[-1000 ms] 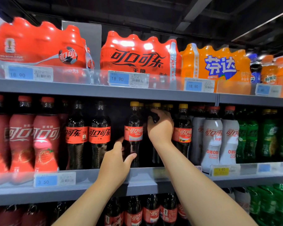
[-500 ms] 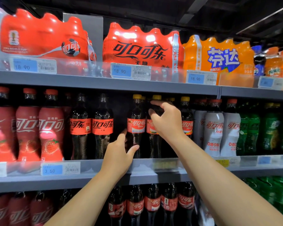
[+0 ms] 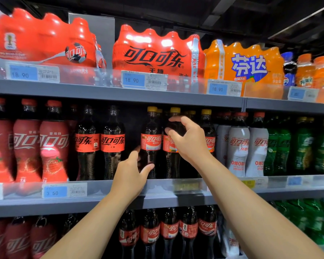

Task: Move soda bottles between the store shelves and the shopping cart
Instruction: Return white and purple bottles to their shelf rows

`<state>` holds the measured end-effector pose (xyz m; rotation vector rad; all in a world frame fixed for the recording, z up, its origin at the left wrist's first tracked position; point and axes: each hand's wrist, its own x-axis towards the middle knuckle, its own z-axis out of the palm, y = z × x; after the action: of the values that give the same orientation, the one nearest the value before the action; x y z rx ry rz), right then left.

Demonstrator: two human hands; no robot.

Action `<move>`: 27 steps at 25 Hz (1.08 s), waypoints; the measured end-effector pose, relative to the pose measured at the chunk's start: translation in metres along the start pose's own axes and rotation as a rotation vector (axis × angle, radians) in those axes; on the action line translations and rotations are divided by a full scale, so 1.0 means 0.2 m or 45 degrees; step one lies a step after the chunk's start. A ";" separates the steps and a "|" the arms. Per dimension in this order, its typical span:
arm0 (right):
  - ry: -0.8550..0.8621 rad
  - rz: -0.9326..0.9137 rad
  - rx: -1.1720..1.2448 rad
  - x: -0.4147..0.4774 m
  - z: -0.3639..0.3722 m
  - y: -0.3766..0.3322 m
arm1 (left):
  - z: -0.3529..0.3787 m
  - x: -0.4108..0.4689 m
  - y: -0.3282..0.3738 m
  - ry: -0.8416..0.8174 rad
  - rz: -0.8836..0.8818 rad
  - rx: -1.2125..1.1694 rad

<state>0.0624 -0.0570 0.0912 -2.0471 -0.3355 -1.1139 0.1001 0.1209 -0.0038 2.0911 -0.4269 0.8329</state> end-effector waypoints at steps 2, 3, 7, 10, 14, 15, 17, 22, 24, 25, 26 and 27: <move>-0.022 -0.016 -0.032 -0.02 -0.01 0.01 | 0.00 0.00 0.00 -0.005 -0.004 -0.006; -0.009 -0.035 -0.038 -0.04 -0.01 0.01 | 0.00 0.00 0.00 -0.006 -0.008 -0.013; 0.222 -0.159 0.135 -0.20 -0.10 0.02 | -0.01 0.00 0.00 -0.004 -0.024 0.005; 0.415 -0.174 0.096 -0.41 -0.21 0.16 | -0.01 -0.01 0.01 -0.015 -0.019 0.001; 0.210 0.363 -0.209 -0.53 -0.29 0.37 | -0.02 -0.01 0.01 -0.027 -0.004 -0.048; 0.108 0.476 -0.224 -0.52 -0.29 0.39 | -0.02 -0.01 0.02 -0.023 -0.008 -0.053; -0.040 0.589 -0.182 -0.47 -0.28 0.41 | -0.03 -0.01 0.01 -0.010 -0.017 -0.066; -0.131 0.485 -0.261 -0.31 -0.28 0.46 | -0.03 -0.02 0.02 0.000 -0.028 -0.125; -0.088 0.451 -0.219 -0.30 -0.27 0.46 | -0.04 -0.02 0.02 0.004 -0.032 -0.132; -0.079 0.441 -0.173 -0.30 -0.26 0.46 | -0.04 -0.02 0.02 0.001 -0.032 -0.129; -0.077 0.425 -0.120 -0.30 -0.26 0.46 | -0.05 -0.02 0.03 -0.004 -0.032 -0.126; -0.077 0.407 -0.070 -0.31 -0.25 0.46 | -0.05 -0.02 0.03 -0.009 -0.033 -0.129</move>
<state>0.0461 -0.1470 0.0120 -2.0953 -0.0041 -0.8753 0.0897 0.1252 0.0000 2.0024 -0.4361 0.7737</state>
